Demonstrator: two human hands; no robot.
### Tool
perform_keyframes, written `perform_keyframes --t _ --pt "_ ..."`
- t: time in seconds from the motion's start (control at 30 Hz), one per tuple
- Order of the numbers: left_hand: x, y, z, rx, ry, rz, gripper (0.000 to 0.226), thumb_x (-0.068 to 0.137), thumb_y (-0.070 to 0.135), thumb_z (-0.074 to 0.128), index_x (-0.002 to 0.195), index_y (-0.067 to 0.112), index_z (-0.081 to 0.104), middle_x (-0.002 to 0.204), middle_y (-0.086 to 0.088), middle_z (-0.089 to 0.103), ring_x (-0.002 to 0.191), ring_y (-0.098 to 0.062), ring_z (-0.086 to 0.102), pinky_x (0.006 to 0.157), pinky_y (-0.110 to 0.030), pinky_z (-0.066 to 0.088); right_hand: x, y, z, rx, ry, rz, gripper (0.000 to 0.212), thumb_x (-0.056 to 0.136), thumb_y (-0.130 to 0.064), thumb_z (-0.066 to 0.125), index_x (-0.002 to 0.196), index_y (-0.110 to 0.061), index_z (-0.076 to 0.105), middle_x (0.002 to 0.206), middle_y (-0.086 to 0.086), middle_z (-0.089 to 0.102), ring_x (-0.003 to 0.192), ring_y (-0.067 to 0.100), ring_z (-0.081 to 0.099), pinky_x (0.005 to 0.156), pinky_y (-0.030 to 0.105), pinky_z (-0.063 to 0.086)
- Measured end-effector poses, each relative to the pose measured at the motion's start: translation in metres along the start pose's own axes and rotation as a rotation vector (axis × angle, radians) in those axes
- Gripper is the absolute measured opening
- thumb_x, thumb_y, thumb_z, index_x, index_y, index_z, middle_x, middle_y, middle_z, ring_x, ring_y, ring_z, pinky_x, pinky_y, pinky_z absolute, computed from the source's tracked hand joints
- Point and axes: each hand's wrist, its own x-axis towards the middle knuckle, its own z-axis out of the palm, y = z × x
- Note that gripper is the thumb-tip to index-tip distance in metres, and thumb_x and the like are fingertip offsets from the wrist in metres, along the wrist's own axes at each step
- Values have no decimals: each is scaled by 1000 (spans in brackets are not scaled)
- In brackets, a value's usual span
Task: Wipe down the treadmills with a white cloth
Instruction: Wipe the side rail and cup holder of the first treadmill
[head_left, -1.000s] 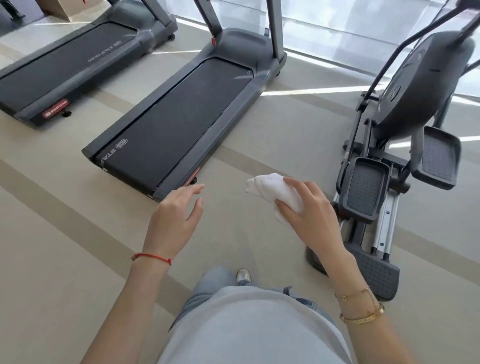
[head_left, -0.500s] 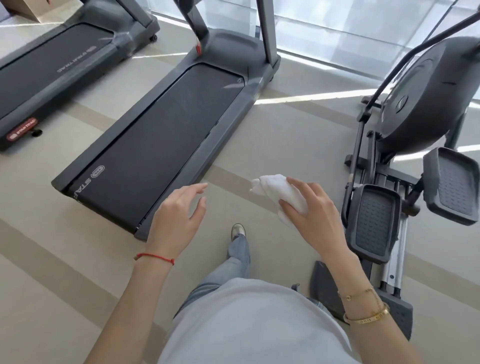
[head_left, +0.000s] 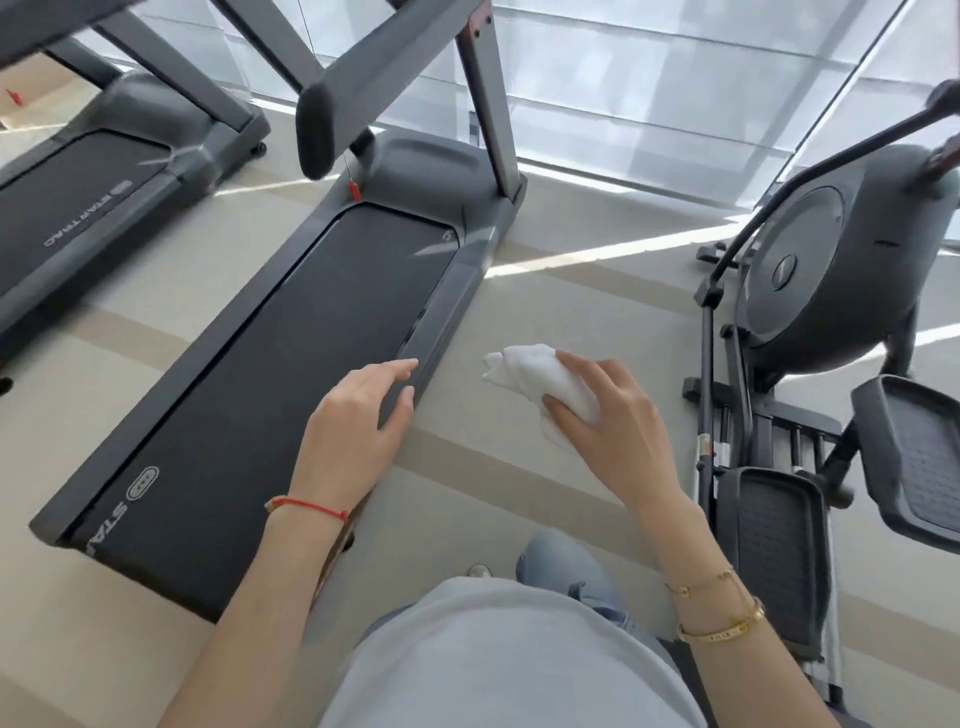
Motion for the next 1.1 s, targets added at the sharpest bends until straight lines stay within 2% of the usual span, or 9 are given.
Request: perform_keyframes --t 0.23,0.47,0.67,0.83,0.9,1.0,1.1 --pt "82 -22 7 11 40 -46 31 98 21 54 128 19 61 117 5 67 109 -12 61 96 -31 50 97 1 24 48 -30 -32 43 90 -39 63 131 -33 53 116 -5 57 89 20 59 70 36 52" --pt "171 -37 19 46 132 -116 30 98 22 54 128 21 61 117 7 67 109 -10 60 95 -28 48 217 11 51 73 -69 -150 45 92 -39 61 135 -36 49 117 -5 56 91 20 59 72 33 50" --pt "270 -38 14 85 273 -193 30 98 24 53 127 20 62 120 4 67 111 -11 61 97 -24 45 356 5 59 145 -106 -312 46 95 -41 56 139 -38 43 113 -8 49 92 13 53 72 26 43" --pt "339 -39 2 163 432 -233 29 99 20 52 126 16 62 122 1 66 114 -15 60 101 -32 48 459 -11 67 197 -124 -452 45 96 -42 51 140 -42 40 109 -7 43 94 15 51 75 32 48" --pt "359 -42 -4 205 487 -267 29 99 19 52 126 14 62 122 0 65 113 -16 58 101 -31 47 493 -20 74 185 -139 -507 45 97 -43 49 141 -42 39 108 -7 41 96 15 50 73 34 50" --pt "382 -51 -12 279 525 -335 29 98 18 52 125 14 62 121 -2 65 112 -17 56 98 -25 41 534 -39 87 183 -157 -605 45 98 -45 47 142 -43 38 108 -7 40 96 13 48 67 31 48" --pt "399 -64 -18 289 542 -407 31 97 18 52 126 12 61 122 -4 64 115 -18 54 101 -26 38 568 -62 100 178 -161 -695 44 98 -48 45 141 -44 37 108 -8 39 96 11 46 63 32 50"
